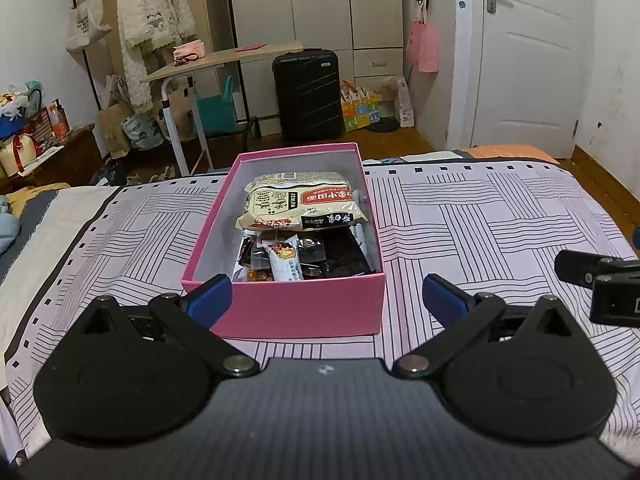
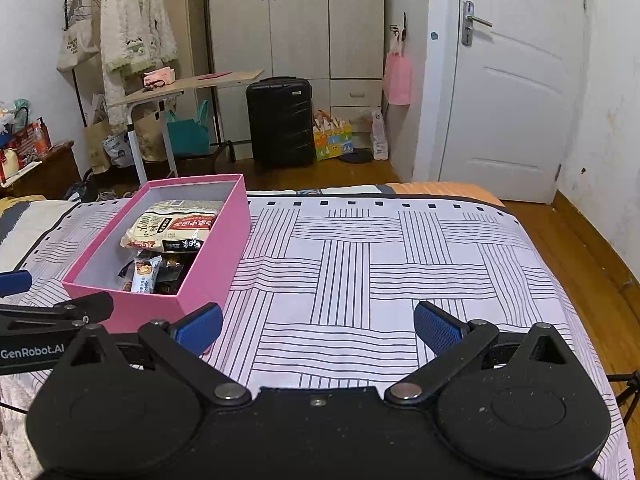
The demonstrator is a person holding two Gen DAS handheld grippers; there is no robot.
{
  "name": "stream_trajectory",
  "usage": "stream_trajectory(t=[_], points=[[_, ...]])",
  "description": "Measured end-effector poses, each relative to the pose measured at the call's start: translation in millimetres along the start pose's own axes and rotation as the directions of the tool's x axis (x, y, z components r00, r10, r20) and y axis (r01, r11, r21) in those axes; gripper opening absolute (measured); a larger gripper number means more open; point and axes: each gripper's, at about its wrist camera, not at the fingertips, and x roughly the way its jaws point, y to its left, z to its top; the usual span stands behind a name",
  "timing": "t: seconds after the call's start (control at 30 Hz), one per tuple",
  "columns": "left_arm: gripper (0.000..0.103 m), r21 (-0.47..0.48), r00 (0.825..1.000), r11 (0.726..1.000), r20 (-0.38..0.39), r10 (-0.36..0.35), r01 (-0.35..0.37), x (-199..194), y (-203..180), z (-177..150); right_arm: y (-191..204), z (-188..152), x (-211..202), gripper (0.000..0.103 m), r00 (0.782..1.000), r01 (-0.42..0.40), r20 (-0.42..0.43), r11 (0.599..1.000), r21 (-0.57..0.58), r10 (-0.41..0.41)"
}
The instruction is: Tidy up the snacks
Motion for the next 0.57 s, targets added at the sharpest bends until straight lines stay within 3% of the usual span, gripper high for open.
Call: stream_trajectory(t=[0.57], points=[[0.103,-0.013,1.0,1.0,0.003,0.008,-0.008,1.7,2.1,-0.5,-6.0,-0.8,4.4,0.103,1.0,0.005,-0.013,1.0,0.005,-0.005]])
